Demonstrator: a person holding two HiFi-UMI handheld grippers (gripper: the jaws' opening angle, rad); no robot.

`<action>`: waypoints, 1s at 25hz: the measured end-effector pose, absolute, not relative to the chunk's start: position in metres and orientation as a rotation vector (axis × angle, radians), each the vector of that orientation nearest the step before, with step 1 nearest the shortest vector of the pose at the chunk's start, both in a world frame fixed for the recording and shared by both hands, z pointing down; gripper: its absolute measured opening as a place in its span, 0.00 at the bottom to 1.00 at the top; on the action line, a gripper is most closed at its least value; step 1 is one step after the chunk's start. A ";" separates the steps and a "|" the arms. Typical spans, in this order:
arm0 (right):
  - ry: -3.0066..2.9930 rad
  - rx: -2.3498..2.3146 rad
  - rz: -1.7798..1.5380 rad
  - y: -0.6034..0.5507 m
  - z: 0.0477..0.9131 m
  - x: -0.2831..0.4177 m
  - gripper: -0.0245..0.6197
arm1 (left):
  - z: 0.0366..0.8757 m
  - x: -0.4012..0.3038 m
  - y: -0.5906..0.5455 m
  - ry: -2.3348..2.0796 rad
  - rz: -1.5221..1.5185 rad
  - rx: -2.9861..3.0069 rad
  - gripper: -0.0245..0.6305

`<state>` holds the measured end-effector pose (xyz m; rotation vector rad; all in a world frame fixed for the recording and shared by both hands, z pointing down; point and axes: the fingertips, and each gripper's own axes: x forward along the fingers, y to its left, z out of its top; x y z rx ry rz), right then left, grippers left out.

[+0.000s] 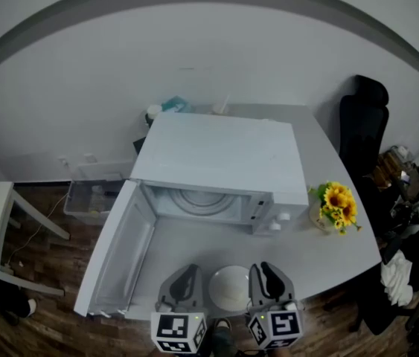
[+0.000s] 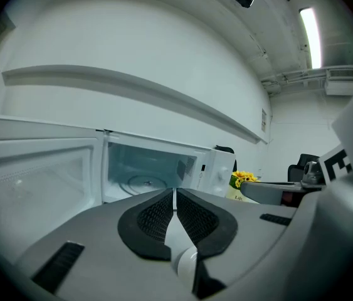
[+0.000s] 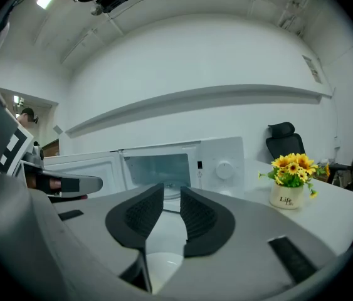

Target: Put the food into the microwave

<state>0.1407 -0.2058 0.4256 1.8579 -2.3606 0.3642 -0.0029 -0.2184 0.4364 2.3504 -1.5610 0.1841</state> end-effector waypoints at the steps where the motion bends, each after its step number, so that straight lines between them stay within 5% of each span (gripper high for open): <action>1: -2.352 1.849 0.383 -0.205 0.433 0.142 0.21 | 0.443 -0.002 -0.217 -1.550 0.193 2.344 0.05; 8: -2.261 1.829 0.535 -0.187 0.489 0.155 0.24 | 0.494 0.006 -0.206 -1.464 0.283 2.275 0.20; 25: -1.983 1.826 0.828 -0.162 0.588 0.186 0.24 | 0.603 0.022 -0.182 -1.327 0.477 2.060 0.21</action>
